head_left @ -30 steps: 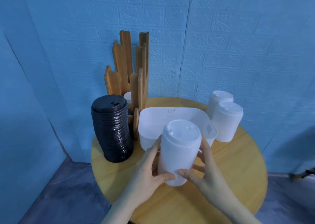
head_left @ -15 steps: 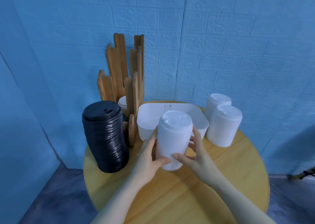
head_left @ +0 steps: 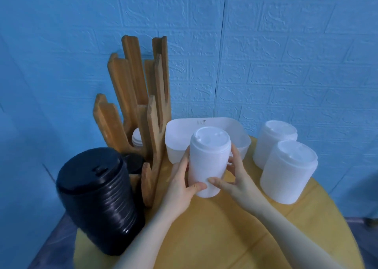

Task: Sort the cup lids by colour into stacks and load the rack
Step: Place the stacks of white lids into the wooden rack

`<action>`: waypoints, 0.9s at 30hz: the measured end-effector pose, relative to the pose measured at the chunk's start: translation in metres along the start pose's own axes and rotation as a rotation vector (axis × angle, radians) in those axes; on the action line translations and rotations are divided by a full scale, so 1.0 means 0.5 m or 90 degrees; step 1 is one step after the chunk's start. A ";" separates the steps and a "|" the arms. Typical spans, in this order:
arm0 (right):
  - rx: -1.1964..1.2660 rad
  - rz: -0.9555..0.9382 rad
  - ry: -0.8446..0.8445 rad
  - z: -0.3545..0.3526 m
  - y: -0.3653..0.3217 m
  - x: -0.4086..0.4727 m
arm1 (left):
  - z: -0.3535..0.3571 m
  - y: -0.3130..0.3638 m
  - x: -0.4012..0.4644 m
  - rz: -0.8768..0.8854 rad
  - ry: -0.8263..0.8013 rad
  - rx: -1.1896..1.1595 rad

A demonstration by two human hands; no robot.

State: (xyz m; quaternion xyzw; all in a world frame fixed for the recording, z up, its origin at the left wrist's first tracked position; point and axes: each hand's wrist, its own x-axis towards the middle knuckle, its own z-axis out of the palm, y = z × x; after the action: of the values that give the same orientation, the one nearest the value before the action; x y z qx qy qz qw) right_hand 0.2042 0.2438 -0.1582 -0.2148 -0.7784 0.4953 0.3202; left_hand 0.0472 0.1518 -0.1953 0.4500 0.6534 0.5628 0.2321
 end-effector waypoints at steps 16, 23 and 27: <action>0.028 0.157 -0.054 -0.018 -0.004 0.137 | 0.015 0.022 0.098 -0.141 0.048 -0.017; 0.300 0.434 -0.132 -0.079 -0.055 0.164 | -0.018 0.117 0.106 -0.338 -0.024 -0.197; 0.344 0.506 -0.171 -0.082 -0.079 0.181 | -0.017 0.176 0.111 -0.440 0.043 -0.384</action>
State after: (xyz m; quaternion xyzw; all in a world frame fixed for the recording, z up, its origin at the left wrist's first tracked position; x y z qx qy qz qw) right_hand 0.1691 0.3123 -0.0838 -0.3383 -0.5145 0.7865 0.0479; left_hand 0.0420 0.1910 -0.0987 0.0993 0.5795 0.6315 0.5055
